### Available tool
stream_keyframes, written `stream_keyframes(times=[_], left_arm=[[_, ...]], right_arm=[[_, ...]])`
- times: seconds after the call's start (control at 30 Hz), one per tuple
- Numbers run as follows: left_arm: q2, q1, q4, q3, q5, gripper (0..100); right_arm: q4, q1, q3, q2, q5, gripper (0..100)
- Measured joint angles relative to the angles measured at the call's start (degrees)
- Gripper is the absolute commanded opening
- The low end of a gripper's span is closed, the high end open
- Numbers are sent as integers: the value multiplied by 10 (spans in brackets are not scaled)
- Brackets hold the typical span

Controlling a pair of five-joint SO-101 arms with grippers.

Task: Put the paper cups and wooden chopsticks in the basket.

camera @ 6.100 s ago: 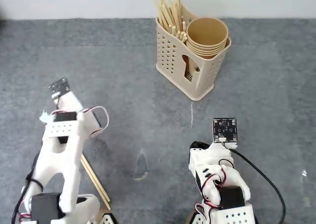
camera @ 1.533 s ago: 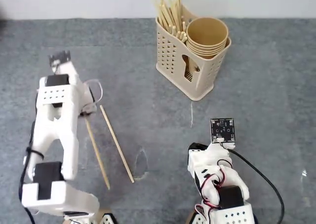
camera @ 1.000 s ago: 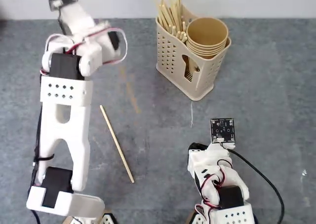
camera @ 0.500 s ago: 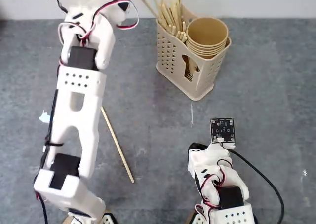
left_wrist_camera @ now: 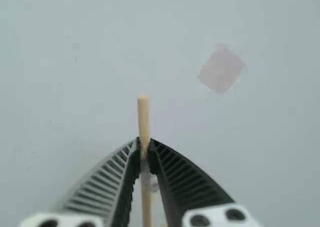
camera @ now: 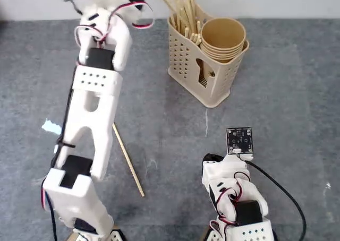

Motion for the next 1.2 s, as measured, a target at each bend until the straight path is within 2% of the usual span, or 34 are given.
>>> stream_keyframes(times=[0.07, 0.2, 0.3, 0.73, 1.2], left_arm=[[16, 7, 0, 0, -29, 26], [26, 4, 4, 0, -51, 164], [26, 4, 47, -11, -51, 224], [-44, -17, 313, -56, -32, 224], [-74, -94, 673, -56, -31, 224]], right_arm=[[0, 1, 0, 0, 0, 19], [0, -4, 0, 0, 0, 19], [0, -4, 0, 0, 0, 19], [0, -3, 0, 0, 0, 19], [0, -4, 0, 0, 0, 19]])
